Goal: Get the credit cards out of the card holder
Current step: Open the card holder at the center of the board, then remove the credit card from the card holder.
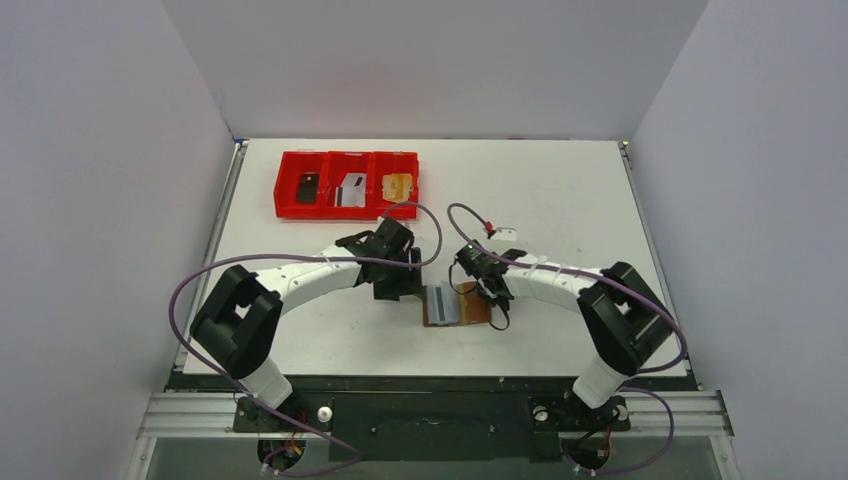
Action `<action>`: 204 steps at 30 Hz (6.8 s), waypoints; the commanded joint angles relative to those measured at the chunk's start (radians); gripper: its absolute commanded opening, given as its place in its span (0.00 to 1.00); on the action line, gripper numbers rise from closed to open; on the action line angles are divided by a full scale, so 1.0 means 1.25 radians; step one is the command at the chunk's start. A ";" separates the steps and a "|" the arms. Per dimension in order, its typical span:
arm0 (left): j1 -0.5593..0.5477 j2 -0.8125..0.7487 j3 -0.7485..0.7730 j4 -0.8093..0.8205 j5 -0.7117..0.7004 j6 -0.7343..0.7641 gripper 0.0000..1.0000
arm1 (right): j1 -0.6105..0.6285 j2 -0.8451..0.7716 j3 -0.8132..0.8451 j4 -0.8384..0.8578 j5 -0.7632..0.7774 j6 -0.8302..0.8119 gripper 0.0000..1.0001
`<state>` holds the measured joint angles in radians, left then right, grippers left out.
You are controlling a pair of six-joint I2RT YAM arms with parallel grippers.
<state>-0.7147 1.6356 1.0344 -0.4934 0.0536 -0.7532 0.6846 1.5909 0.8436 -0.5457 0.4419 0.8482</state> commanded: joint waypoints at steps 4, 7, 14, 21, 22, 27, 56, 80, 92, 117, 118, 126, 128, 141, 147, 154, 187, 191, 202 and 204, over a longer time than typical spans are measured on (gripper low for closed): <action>-0.001 -0.027 0.010 0.009 -0.030 -0.013 0.59 | 0.077 0.131 0.162 0.037 -0.009 -0.034 0.00; 0.001 -0.034 0.000 0.014 -0.032 -0.013 0.58 | 0.092 0.130 0.155 0.036 -0.020 -0.016 0.00; -0.007 -0.018 -0.004 0.048 -0.012 -0.014 0.35 | 0.096 0.087 0.120 0.041 -0.031 0.007 0.00; -0.024 0.011 0.028 0.056 -0.002 -0.005 0.21 | 0.096 0.018 0.117 0.055 -0.049 0.006 0.16; -0.027 0.018 0.034 0.058 0.000 -0.004 0.19 | 0.096 0.014 0.119 0.055 -0.050 0.005 0.20; -0.037 0.041 0.052 0.069 0.014 -0.007 0.16 | 0.090 -0.015 0.138 0.042 -0.050 -0.004 0.31; -0.095 0.205 0.149 0.156 0.081 -0.042 0.16 | 0.052 -0.298 0.068 -0.022 -0.057 0.021 0.51; -0.092 0.151 0.160 0.107 0.041 -0.026 0.26 | -0.063 -0.548 -0.192 0.320 -0.318 0.099 0.49; -0.051 0.099 0.138 0.098 0.031 -0.010 0.31 | -0.006 -0.439 -0.161 0.388 -0.428 0.060 0.36; 0.050 -0.004 0.011 0.095 0.055 0.000 0.31 | 0.086 -0.120 0.009 0.362 -0.427 -0.035 0.20; 0.051 -0.004 0.009 0.095 0.056 0.000 0.31 | 0.095 -0.118 0.016 0.356 -0.425 -0.038 0.20; 0.084 -0.018 -0.025 0.091 0.047 -0.019 0.31 | 0.161 -0.049 0.080 0.293 -0.381 -0.047 0.18; 0.093 -0.022 -0.037 0.094 0.049 -0.022 0.31 | 0.162 -0.031 0.082 0.289 -0.381 -0.050 0.18; 0.101 -0.032 -0.052 0.111 0.073 -0.018 0.31 | 0.132 -0.003 0.080 0.233 -0.305 -0.044 0.15; 0.093 -0.029 -0.041 0.112 0.098 -0.004 0.31 | 0.097 -0.031 0.023 0.253 -0.321 -0.034 0.16; 0.063 -0.021 -0.031 0.114 0.118 0.004 0.31 | 0.022 -0.034 -0.064 0.417 -0.489 -0.022 0.19; -0.006 0.071 0.038 0.024 0.022 0.038 0.13 | -0.040 0.067 -0.303 0.919 -0.672 0.238 0.21; -0.010 0.089 0.042 0.021 0.012 0.030 0.08 | -0.049 0.084 -0.319 0.961 -0.684 0.253 0.18; -0.011 0.135 0.052 -0.014 -0.023 0.019 0.00 | -0.078 0.109 -0.351 1.063 -0.712 0.283 0.16; -0.010 0.138 0.052 -0.022 -0.031 0.015 0.00 | -0.081 0.110 -0.354 1.074 -0.716 0.286 0.16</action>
<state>-0.7212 1.7599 1.0908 -0.4747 0.0818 -0.7296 0.5961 1.7153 0.4179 0.7238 -0.4545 1.2037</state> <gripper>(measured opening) 0.004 0.163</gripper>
